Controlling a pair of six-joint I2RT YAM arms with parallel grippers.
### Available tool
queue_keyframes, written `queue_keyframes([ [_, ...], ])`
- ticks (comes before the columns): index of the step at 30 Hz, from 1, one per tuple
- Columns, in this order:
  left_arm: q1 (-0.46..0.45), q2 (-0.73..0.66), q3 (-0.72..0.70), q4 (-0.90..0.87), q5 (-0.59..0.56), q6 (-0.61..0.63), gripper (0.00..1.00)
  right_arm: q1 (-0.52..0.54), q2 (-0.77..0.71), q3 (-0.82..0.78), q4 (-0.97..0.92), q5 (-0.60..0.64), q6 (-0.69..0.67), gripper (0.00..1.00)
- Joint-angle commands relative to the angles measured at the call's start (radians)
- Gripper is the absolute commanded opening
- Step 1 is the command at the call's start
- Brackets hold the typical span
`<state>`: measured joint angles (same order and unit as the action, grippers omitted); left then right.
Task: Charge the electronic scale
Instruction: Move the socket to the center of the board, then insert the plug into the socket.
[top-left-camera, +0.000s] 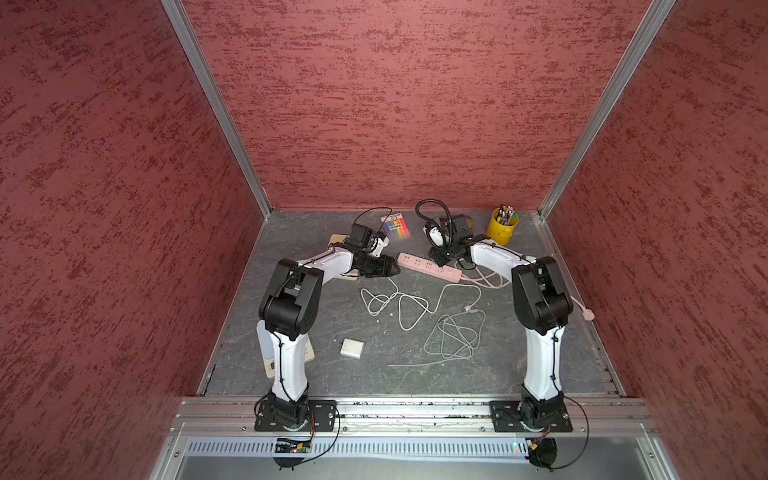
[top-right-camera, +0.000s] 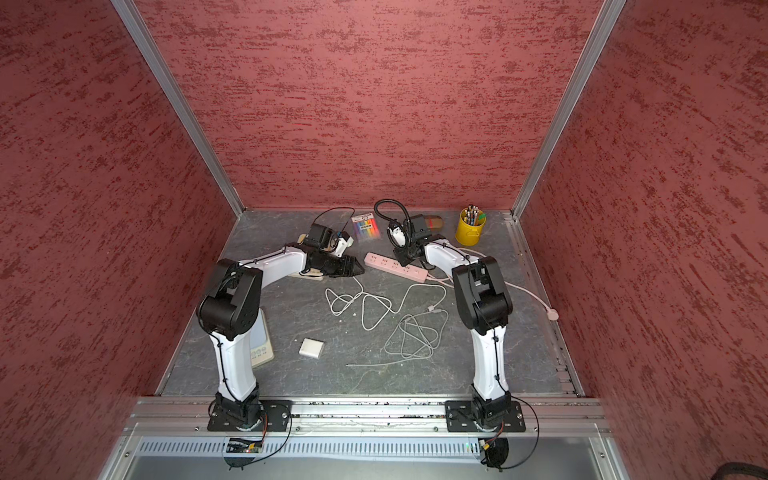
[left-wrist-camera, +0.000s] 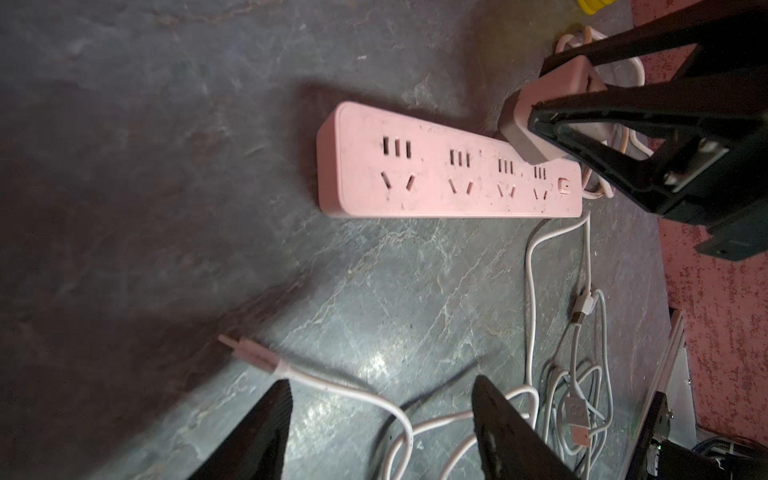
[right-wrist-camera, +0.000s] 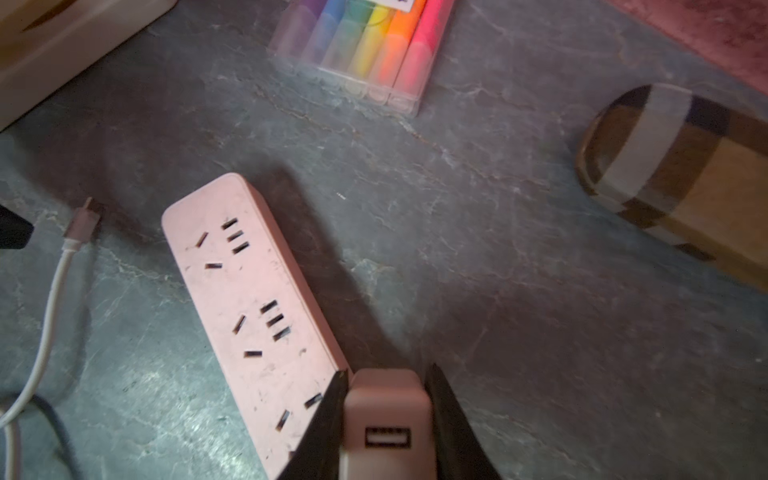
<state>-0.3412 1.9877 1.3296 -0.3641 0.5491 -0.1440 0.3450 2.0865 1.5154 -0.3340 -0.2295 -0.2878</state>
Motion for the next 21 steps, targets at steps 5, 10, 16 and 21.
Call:
queue_keyframes([
  [5, 0.003, -0.107, -0.071, 0.046, 0.046, 0.057, 0.71, 0.029, -0.055, -0.059, -0.097, -0.200, -0.009, 0.00],
  [10, 0.008, -0.128, -0.084, 0.019, 0.055, 0.085, 0.71, 0.035, -0.112, -0.068, -0.074, -0.251, -0.077, 0.01],
  [16, 0.008, -0.110, -0.054, 0.019, 0.075, 0.042, 0.70, 0.037, -0.192, -0.118, 0.006, -0.231, -0.222, 0.00],
  [21, 0.008, -0.074, -0.017, 0.014, 0.019, -0.063, 0.65, 0.037, -0.205, -0.147, -0.006, -0.295, -0.378, 0.00],
])
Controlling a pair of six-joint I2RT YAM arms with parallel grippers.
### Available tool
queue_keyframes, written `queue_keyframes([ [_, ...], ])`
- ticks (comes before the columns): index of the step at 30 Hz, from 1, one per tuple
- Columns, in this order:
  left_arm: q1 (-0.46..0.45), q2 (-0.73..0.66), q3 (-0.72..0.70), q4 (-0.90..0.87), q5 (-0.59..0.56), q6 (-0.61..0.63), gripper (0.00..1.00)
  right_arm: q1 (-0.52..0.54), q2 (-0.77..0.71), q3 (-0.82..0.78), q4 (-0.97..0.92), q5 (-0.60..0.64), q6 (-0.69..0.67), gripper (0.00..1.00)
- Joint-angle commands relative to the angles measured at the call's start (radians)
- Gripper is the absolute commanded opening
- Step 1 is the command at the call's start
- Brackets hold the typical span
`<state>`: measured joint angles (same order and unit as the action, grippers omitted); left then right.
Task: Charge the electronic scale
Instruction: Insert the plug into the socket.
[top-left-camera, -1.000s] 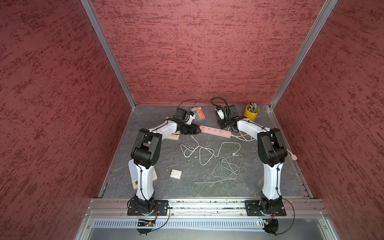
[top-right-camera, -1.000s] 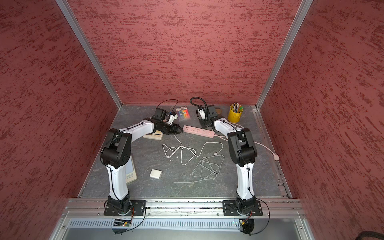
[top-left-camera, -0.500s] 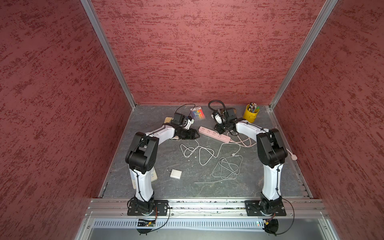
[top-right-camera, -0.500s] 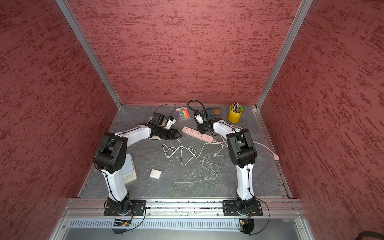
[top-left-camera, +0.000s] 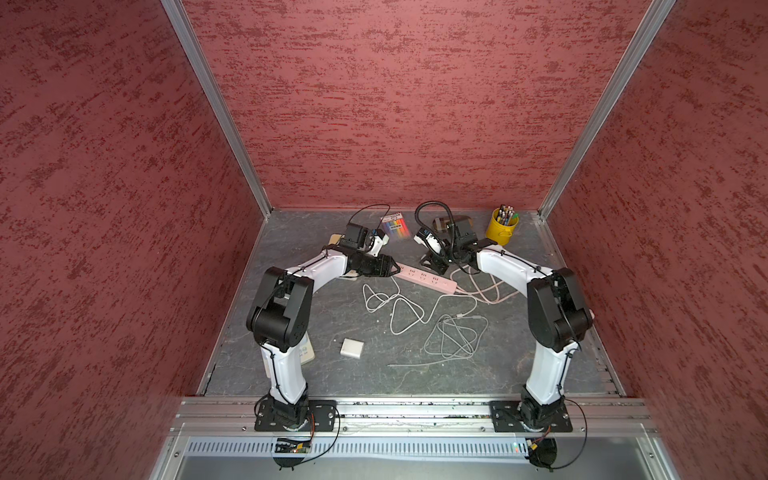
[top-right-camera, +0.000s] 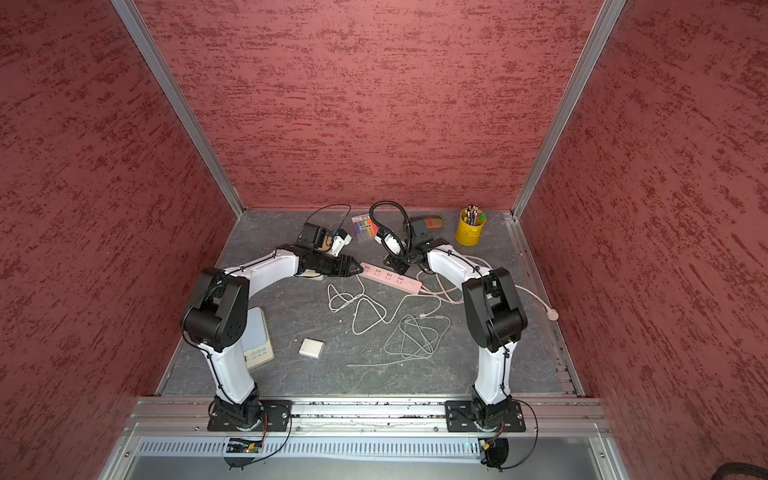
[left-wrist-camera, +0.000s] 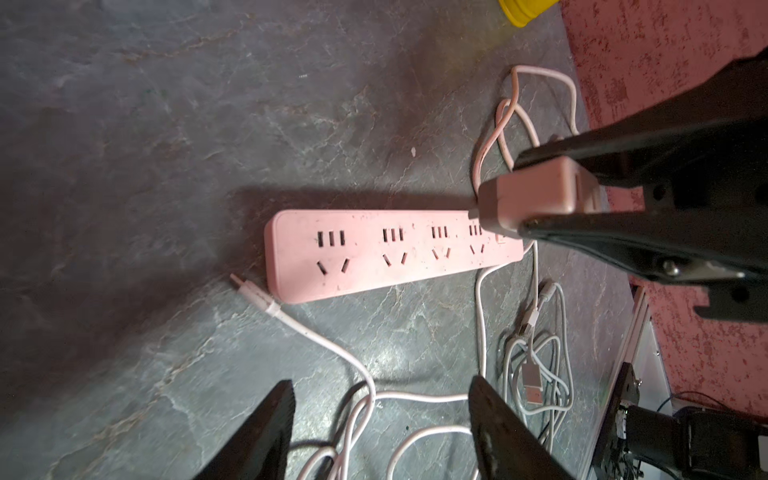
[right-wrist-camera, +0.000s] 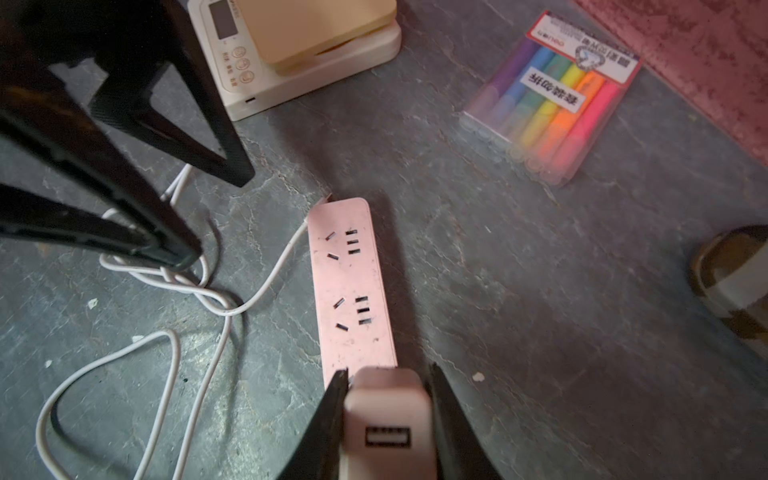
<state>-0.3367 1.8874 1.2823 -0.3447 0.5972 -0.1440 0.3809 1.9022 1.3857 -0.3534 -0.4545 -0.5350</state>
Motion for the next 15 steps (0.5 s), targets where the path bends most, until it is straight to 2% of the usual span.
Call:
queue_keyframes([
  [1, 0.004, 0.032, 0.032, -0.005, -0.048, -0.086, 0.64, 0.000, -0.021, -0.023, 0.008, -0.087, -0.152, 0.00],
  [9, 0.002, 0.095, 0.078, -0.041, -0.098, -0.109, 0.63, 0.001, 0.001, -0.032, 0.007, -0.129, -0.257, 0.00],
  [15, 0.002, 0.126, 0.099, -0.052, -0.109, -0.100, 0.63, 0.003, 0.061, 0.033, 0.025, -0.159, -0.192, 0.00],
])
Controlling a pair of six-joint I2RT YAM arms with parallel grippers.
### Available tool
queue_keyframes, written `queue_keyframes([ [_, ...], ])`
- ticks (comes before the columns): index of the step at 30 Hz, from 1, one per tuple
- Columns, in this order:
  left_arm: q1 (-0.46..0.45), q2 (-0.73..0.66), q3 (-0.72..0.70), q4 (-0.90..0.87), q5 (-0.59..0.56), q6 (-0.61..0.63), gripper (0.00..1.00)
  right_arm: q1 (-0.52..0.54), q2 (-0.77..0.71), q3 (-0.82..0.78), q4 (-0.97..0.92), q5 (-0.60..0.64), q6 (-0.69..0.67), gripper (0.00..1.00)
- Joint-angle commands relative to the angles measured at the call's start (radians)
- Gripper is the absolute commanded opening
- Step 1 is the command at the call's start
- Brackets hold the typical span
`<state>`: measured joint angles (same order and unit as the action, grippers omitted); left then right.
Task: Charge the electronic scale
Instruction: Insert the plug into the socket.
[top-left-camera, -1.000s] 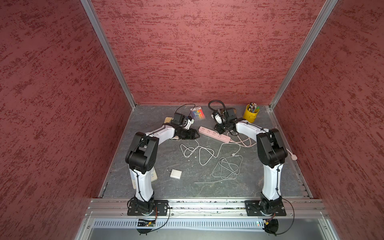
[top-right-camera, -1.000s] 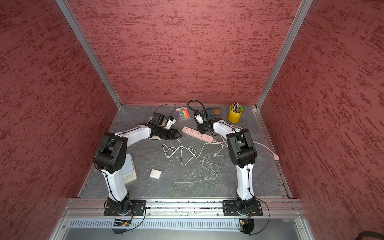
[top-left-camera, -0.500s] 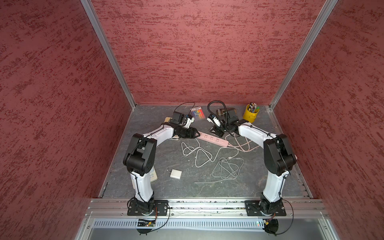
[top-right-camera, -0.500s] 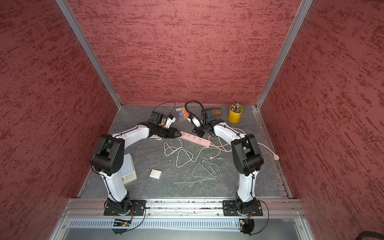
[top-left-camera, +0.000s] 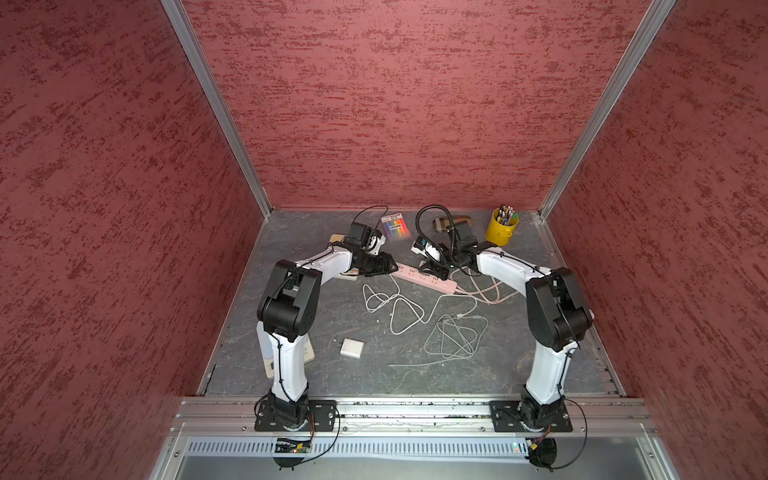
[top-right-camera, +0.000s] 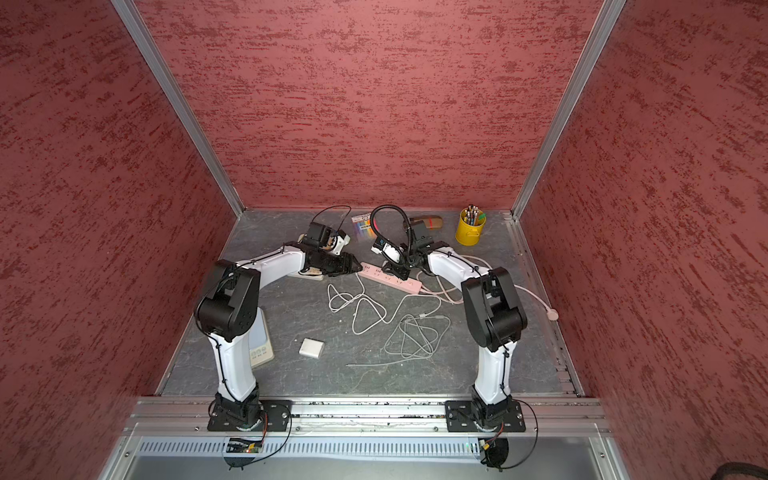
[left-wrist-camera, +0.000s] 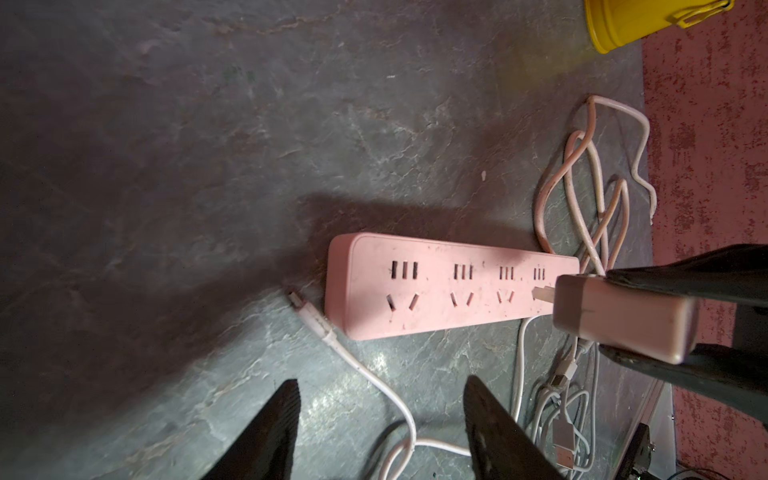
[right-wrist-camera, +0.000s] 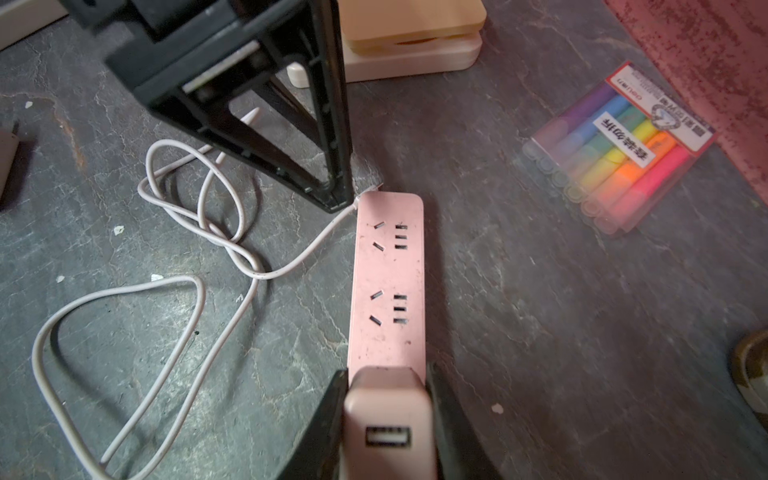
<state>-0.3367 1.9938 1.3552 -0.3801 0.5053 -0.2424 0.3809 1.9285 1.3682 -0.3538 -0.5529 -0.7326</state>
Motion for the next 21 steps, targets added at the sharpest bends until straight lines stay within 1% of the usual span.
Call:
queue_keyframes([
  [1, 0.003, 0.025, 0.030, -0.019, -0.019, 0.000, 0.63, 0.004, 0.047, 0.065, 0.026, -0.064, 0.020, 0.00],
  [8, 0.004, 0.059, 0.055, -0.027, -0.015, 0.009, 0.63, 0.023, 0.139, 0.155, -0.003, -0.076, 0.034, 0.00],
  [14, 0.010, 0.078, 0.070, -0.033, -0.019, 0.014, 0.63, 0.027, 0.189, 0.201, -0.017, -0.085, 0.054, 0.00],
  [21, 0.019, 0.099, 0.082, -0.034, -0.017, 0.012, 0.62, 0.030, 0.242, 0.276, -0.098, -0.086, 0.072, 0.00],
])
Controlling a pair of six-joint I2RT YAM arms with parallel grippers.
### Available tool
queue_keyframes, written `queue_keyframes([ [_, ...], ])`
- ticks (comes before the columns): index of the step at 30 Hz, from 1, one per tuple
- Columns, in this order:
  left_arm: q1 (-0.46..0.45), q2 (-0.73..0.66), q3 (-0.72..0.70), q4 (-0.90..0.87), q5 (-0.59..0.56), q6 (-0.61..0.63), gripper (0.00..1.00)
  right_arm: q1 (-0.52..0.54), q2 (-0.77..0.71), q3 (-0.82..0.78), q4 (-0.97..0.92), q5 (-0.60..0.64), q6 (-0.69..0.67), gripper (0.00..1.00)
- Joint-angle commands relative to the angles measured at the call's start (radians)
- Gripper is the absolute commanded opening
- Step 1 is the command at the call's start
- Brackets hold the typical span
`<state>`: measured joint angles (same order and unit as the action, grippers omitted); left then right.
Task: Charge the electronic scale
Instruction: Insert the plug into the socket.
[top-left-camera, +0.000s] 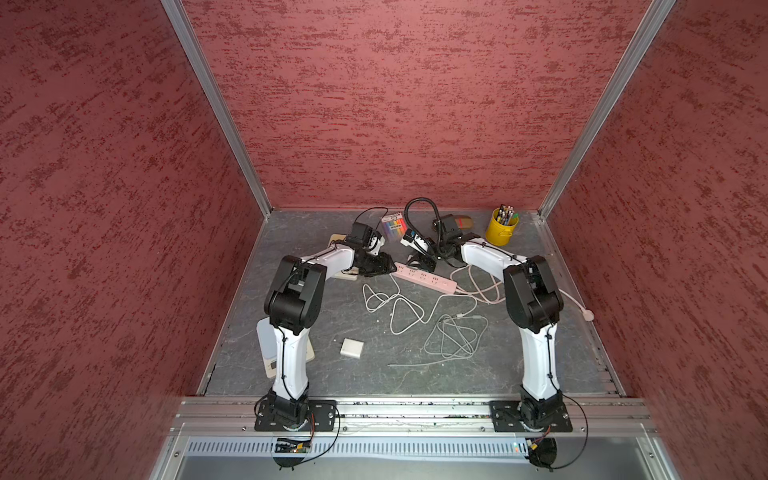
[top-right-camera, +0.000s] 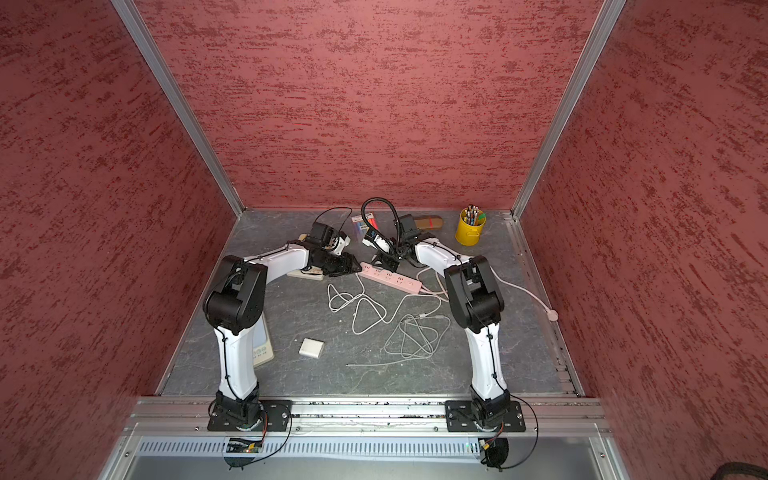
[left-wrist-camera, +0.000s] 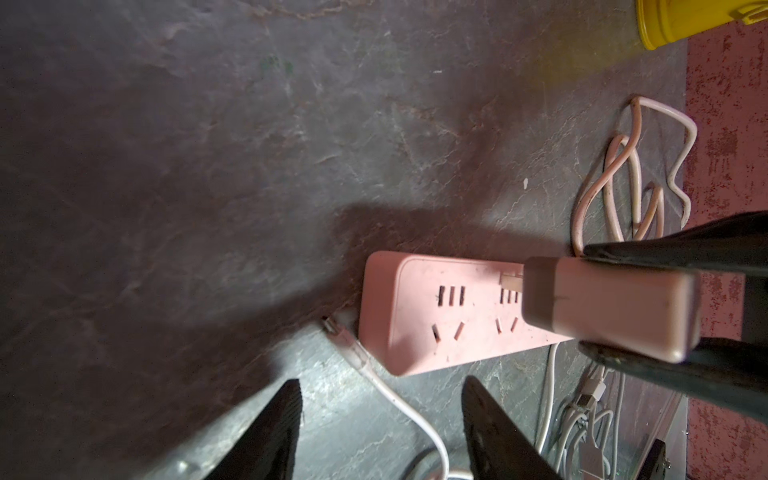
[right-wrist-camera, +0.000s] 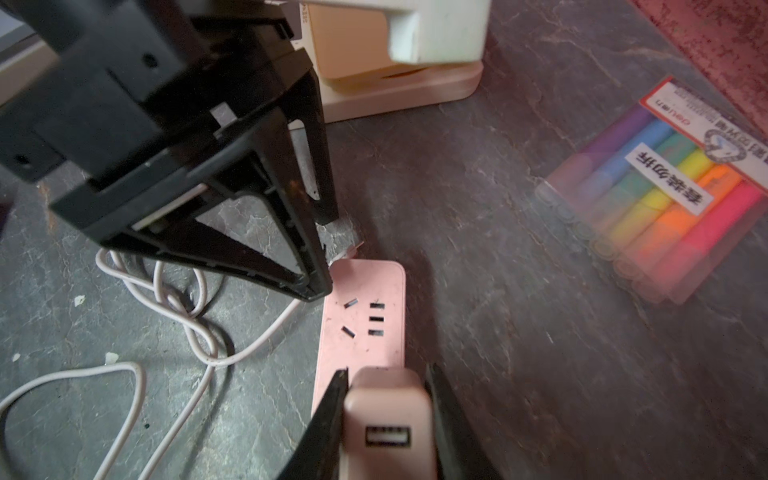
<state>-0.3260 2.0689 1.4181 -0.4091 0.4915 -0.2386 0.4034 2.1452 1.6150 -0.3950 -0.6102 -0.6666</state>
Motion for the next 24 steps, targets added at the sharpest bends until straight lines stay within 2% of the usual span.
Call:
queue_keyframes([
  [1, 0.010, 0.026, 0.020, -0.006, -0.003, 0.009, 0.62, 0.008, 0.031, 0.035, -0.067, -0.024, 0.007, 0.00],
  [24, 0.015, 0.045, 0.017, -0.015, -0.005, 0.010, 0.61, 0.014, 0.030, 0.050, -0.223, 0.062, -0.021, 0.00],
])
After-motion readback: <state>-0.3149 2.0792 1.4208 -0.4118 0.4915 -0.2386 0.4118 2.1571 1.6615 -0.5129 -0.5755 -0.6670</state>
